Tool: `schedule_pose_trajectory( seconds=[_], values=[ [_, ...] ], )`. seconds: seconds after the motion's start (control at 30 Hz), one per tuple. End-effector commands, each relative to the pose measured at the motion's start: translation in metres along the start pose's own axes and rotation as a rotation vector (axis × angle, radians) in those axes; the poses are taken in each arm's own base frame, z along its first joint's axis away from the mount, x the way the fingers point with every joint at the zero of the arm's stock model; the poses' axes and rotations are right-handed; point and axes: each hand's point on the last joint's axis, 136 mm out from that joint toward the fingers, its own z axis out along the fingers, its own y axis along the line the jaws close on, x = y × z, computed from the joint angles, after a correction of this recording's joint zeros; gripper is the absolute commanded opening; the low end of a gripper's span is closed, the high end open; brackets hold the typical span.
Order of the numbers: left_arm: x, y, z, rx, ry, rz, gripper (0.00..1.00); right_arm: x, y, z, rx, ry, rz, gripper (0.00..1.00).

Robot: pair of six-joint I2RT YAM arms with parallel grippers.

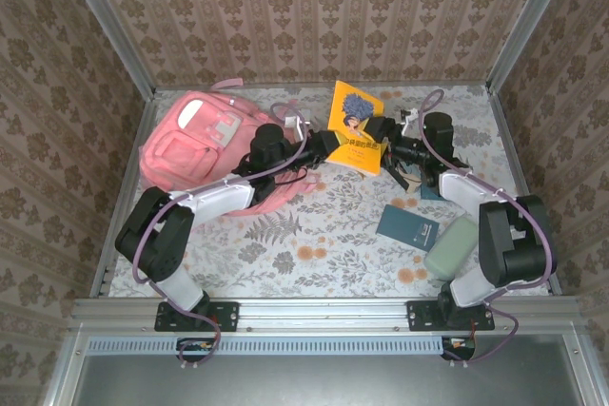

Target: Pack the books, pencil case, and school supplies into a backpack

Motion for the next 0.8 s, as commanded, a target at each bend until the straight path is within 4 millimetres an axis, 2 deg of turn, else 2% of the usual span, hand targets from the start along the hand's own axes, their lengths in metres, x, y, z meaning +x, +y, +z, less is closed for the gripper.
schedule_pose_trajectory(
  seconds=[0.0, 0.13, 0.33, 0.43, 0.53, 0.77],
  values=[
    [-0.006, -0.058, -0.005, 0.204, -0.011, 0.095, 0.00, 0.007, 0.006, 0.004, -0.053, 0.054, 0.016, 0.92],
    [-0.006, -0.062, -0.006, 0.203, -0.006, 0.104, 0.00, 0.009, -0.002, 0.005, -0.035, 0.057, 0.034, 0.91],
    [-0.005, -0.069, -0.010, 0.172, 0.005, 0.154, 0.00, 0.012, -0.042, 0.001, 0.138, 0.029, 0.077, 0.92],
    [-0.004, -0.070, -0.012, 0.150, 0.011, 0.176, 0.00, 0.013, -0.048, -0.004, 0.191, 0.016, 0.060, 0.92],
    [-0.003, -0.070, -0.013, 0.144, 0.015, 0.184, 0.00, 0.015, -0.045, -0.002, 0.180, 0.038, 0.056, 0.93],
    [-0.004, -0.068, -0.009, 0.164, 0.015, 0.166, 0.00, 0.016, -0.018, 0.011, -0.018, 0.093, 0.090, 0.93]
  ],
)
